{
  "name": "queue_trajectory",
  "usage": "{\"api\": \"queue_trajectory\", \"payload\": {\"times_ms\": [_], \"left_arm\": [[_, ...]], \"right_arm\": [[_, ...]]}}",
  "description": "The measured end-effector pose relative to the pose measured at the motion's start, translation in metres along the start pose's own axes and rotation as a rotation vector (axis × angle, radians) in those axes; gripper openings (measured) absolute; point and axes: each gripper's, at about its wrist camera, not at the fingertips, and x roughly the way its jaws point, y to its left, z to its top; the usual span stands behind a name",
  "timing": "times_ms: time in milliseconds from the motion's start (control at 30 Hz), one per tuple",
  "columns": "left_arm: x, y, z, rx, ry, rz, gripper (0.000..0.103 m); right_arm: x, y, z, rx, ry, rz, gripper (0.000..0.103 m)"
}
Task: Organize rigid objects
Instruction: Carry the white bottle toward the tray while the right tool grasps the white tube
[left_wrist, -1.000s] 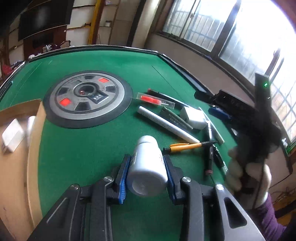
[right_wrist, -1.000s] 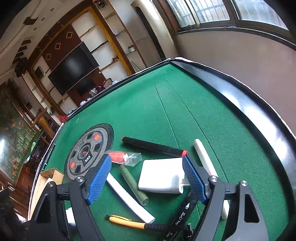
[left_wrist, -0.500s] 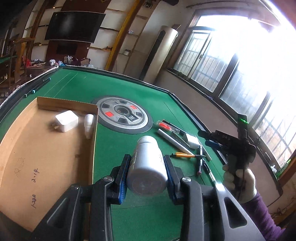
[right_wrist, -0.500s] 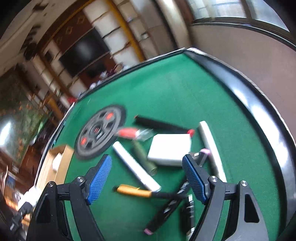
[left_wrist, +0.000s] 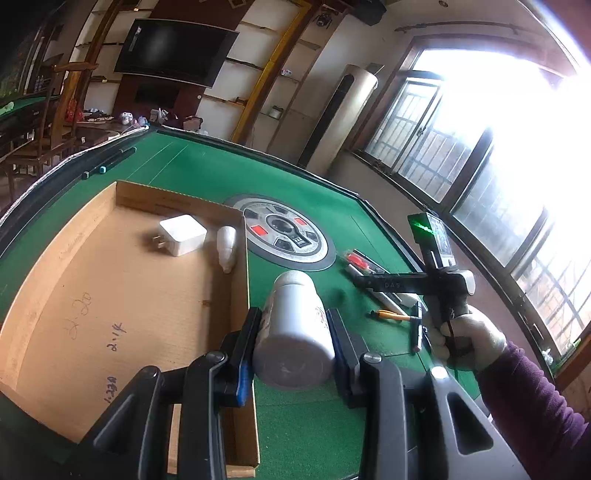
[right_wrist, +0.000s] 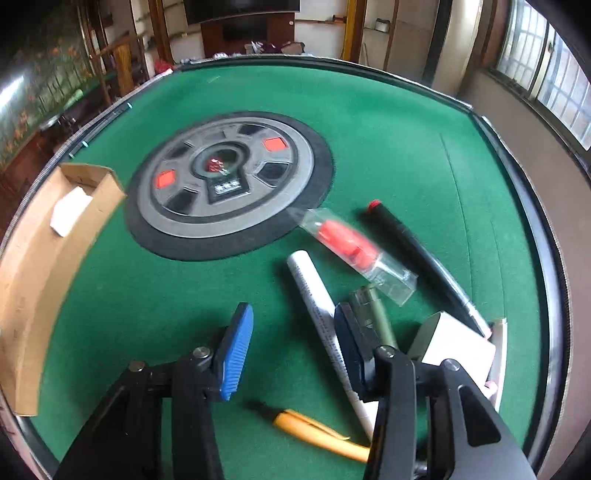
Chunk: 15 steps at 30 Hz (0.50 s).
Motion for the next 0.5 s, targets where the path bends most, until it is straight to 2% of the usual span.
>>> {"api": "queue_trajectory", "payload": {"times_ms": [133,200,267,367,500], "left_arm": [[0.005,0.007,0.003,-0.009,-0.001,-0.001,0.036],[0.009,0.010,0.003,-0.014,0.003,-0.001,0.036],[0.011,0.013,0.004,-0.020,0.008,0.001,0.036],[0.010,0.018,0.007,-0.037,0.014,0.007,0.036],[-0.004,0.030,0.013,-0.056,0.003,0.020,0.036]], "right_arm": [[0.008,-0.010,-0.006,0.002,0.043,-0.018,0.037],[0.008,-0.014,-0.008,0.028,0.030,0.001,0.022],[0.006,-0.019,-0.011,0.048,0.025,0.001,0.014],[-0.006,-0.025,-0.012,0.093,-0.017,0.023,0.014],[-0.035,-0.029,-0.009,0.145,-0.087,0.127,0.014]]}}
